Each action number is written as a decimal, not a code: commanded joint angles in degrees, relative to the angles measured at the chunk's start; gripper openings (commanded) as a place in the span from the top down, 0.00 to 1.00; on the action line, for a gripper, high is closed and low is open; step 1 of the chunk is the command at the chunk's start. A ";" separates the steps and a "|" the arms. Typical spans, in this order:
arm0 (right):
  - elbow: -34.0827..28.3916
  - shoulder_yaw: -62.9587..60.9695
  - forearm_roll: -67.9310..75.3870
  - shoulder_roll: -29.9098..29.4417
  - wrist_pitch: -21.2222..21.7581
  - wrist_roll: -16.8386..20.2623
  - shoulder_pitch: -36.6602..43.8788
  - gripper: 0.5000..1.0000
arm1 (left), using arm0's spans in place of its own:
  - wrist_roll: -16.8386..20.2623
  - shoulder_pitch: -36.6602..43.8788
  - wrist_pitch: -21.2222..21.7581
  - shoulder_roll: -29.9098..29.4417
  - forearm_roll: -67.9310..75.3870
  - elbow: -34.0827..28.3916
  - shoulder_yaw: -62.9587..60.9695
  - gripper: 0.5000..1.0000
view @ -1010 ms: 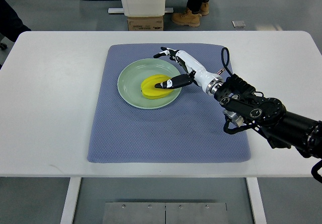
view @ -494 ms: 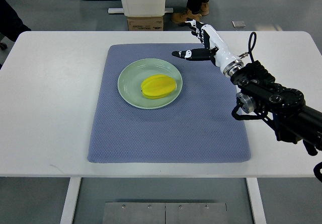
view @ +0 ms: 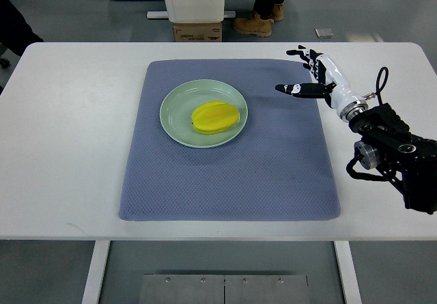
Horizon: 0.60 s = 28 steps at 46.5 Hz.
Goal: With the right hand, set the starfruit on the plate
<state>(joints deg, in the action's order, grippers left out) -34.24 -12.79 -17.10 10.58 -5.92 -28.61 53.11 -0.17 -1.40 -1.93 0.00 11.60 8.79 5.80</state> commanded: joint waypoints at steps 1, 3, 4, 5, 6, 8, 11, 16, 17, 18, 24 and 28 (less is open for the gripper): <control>0.40 -1.01 5.75 0.05 0.47 1.36 -0.98 0.00 | 0.00 -0.01 0.00 0.00 0.00 0.00 0.00 0.00; 0.67 -1.45 8.47 0.05 0.56 2.59 -1.07 0.00 | 0.00 -0.01 0.00 0.00 0.00 0.00 0.00 0.00; 0.75 -1.54 9.70 0.05 0.56 3.11 -1.16 0.00 | 0.00 -0.01 0.00 0.00 0.00 0.00 0.00 0.00; 0.84 -1.80 11.02 0.05 0.65 3.73 -1.16 0.00 | 0.00 -0.01 0.00 0.00 0.00 0.00 0.00 0.00; 1.02 -1.97 12.17 0.05 0.74 4.26 -1.16 0.00 | 0.00 -0.01 0.00 0.00 0.00 0.00 0.00 0.00; 1.11 -2.59 14.01 0.05 0.74 5.14 -1.16 0.00 | 0.00 -0.01 0.00 0.00 0.00 0.00 0.00 0.00; 1.28 -4.34 16.13 0.05 1.53 6.02 -1.16 0.00 | 0.00 -0.01 0.00 0.00 0.00 0.00 0.00 0.00; 2.42 -10.05 19.82 0.05 4.60 8.30 -1.77 0.00 | 0.00 -0.01 0.00 0.00 0.00 0.00 0.00 0.00; 2.77 -11.28 20.35 0.05 5.13 8.91 -2.21 0.00 | 0.00 -0.01 0.00 0.00 0.00 0.00 0.00 0.00; 3.04 -12.51 20.70 -0.04 5.65 9.44 -2.65 0.00 | 0.00 -0.01 0.00 0.00 0.00 0.00 0.00 0.00; 3.92 -18.76 21.23 -0.04 7.42 10.77 -4.32 0.00 | 0.00 -0.01 0.00 0.00 0.00 0.00 0.00 0.00; 4.09 -19.55 21.23 -0.04 7.94 10.85 -5.12 0.00 | 0.00 -0.01 0.00 0.00 0.00 0.00 0.00 0.00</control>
<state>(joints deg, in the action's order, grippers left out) -30.24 -31.88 4.13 10.54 1.70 -17.85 48.43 -0.17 -1.40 -1.93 0.00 11.60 8.79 5.80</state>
